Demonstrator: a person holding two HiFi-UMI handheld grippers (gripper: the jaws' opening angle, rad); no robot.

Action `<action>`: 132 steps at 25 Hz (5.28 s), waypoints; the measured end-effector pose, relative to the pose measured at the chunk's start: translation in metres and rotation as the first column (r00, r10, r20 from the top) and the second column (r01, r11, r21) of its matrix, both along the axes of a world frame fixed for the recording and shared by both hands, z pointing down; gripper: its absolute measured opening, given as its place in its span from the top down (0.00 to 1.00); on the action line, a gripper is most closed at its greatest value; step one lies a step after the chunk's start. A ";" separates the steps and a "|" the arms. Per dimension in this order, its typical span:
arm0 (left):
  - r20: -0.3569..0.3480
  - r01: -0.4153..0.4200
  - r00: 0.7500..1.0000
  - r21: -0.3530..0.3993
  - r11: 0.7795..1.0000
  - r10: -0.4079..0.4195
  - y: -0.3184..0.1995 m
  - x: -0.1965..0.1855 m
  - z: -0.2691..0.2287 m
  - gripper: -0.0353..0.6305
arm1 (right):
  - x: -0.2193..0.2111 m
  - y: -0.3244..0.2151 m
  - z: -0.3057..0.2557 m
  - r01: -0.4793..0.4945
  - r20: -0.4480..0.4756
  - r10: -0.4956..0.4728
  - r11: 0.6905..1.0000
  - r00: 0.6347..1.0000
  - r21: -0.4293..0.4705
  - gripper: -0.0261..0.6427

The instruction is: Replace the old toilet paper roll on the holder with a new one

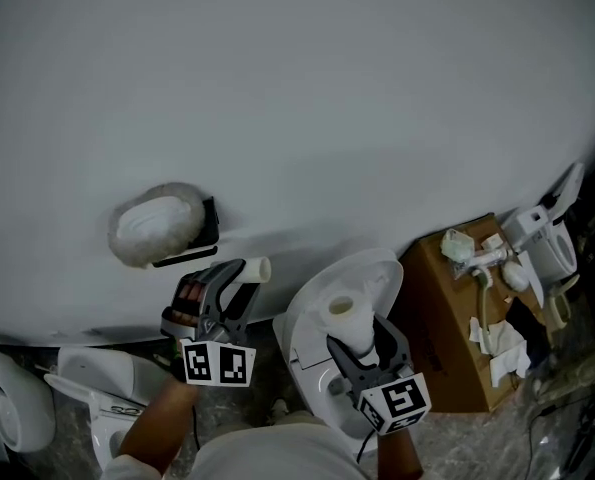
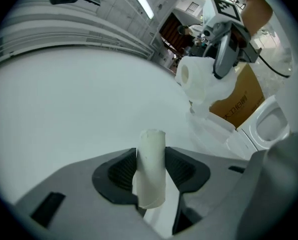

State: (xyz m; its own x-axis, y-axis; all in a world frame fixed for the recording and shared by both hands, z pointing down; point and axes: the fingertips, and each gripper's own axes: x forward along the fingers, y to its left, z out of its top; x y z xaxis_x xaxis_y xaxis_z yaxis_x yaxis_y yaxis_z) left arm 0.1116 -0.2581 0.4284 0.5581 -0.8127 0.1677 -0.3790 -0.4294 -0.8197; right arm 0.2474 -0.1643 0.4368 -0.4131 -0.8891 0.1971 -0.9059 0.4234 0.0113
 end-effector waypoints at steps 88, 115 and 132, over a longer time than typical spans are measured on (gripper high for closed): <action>-0.521 0.634 0.445 -0.390 0.667 -0.728 0.174 -0.370 -0.008 0.67 | -0.228 -0.157 0.049 0.500 -0.869 -0.102 0.847 0.484 0.180 0.49; -0.481 0.663 0.423 -0.413 0.624 -0.768 0.193 -0.349 -0.005 0.67 | -0.271 -0.160 0.051 0.609 -0.853 -0.059 0.725 0.519 0.321 0.50; -0.451 0.683 0.412 -0.423 0.596 -0.792 0.218 -0.354 0.003 0.67 | -0.325 -0.142 0.051 0.656 -0.837 -0.093 0.669 0.540 0.349 0.53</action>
State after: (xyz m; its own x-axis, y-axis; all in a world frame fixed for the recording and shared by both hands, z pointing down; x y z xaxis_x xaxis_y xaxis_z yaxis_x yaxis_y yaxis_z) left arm -0.2428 -0.0405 0.4315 -0.2237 -0.9487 0.2235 -0.9441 0.1540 -0.2914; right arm -0.0773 -0.3062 0.4878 -0.7024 -0.7019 0.1182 -0.2052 0.3587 0.9106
